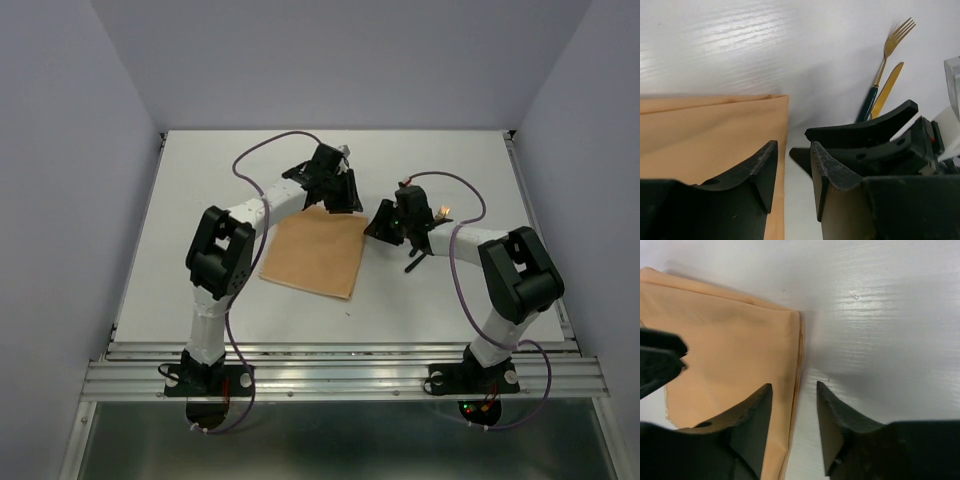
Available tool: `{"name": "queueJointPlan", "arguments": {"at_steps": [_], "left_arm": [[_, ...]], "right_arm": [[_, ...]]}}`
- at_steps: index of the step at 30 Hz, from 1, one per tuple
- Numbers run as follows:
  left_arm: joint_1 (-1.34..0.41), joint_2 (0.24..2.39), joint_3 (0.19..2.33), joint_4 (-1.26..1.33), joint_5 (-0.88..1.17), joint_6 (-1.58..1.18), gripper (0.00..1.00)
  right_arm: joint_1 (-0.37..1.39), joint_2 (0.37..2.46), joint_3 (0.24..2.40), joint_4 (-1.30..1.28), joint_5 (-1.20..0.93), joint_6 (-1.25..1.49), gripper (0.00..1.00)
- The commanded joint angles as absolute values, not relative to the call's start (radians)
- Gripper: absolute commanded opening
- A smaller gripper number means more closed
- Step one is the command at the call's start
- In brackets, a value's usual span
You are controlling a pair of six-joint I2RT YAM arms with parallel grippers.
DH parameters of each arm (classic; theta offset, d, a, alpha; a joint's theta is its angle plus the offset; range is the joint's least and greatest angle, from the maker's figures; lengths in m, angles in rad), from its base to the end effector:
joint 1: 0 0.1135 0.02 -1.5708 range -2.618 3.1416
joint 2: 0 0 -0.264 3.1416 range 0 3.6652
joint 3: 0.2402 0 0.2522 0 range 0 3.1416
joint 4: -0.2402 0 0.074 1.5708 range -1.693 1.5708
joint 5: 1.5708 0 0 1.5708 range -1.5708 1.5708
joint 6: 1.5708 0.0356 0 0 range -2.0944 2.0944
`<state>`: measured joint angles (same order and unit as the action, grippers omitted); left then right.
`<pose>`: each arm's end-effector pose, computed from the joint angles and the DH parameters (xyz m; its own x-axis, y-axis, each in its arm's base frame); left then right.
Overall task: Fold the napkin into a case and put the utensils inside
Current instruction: Smooth out the lower triangle-folded napkin at the center of the board.
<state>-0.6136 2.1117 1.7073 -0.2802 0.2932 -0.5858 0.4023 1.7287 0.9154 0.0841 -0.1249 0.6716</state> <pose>0.3934 -0.2897 0.2302 -0.8368 -0.0580 -0.5445 0.3260 0.7461 -0.5806 0.3249 0.1431 0.1646 -0.7748 0.3413 -0.5321 0.0105 0.8486 0.5290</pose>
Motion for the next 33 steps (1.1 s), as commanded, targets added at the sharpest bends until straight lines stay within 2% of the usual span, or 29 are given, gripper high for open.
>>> {"name": "queueJointPlan", "arguments": {"at_steps": [1,4,7,8,10,17,22,28,33], "left_arm": [[-0.574,1.918,1.586,-0.242,0.262,-0.569,0.42],[-0.549,1.824,1.452,-0.218,0.242,-0.577,0.36],[-0.535,1.75,1.336,-0.19,0.232,-0.587,0.21],[-0.528,1.727,1.313,-0.178,0.229,-0.589,0.11],[-0.526,1.71,1.244,-0.169,0.224,-0.589,0.01],[-0.525,1.706,1.102,-0.098,0.258,-0.6,0.0],[-0.525,1.686,1.088,-0.097,0.256,-0.6,0.0],[-0.493,1.695,1.141,-0.12,0.25,-0.588,0.0],[-0.424,1.747,1.228,-0.138,0.272,-0.578,0.0]], "right_arm": [[0.407,1.732,0.959,0.15,-0.196,0.676,0.4],[0.407,1.715,0.962,0.144,-0.192,0.673,0.27],[0.407,1.723,0.977,0.147,-0.21,0.673,0.18],[0.407,1.741,0.986,0.146,-0.218,0.672,0.16],[0.416,1.758,1.009,0.144,-0.224,0.669,0.11],[0.416,1.861,1.092,0.131,-0.175,0.638,0.09],[0.405,1.933,1.15,0.066,-0.084,0.601,0.07],[0.439,1.89,1.238,-0.032,-0.112,0.519,0.1],[0.485,1.784,1.192,-0.049,-0.117,0.524,0.12]]}}
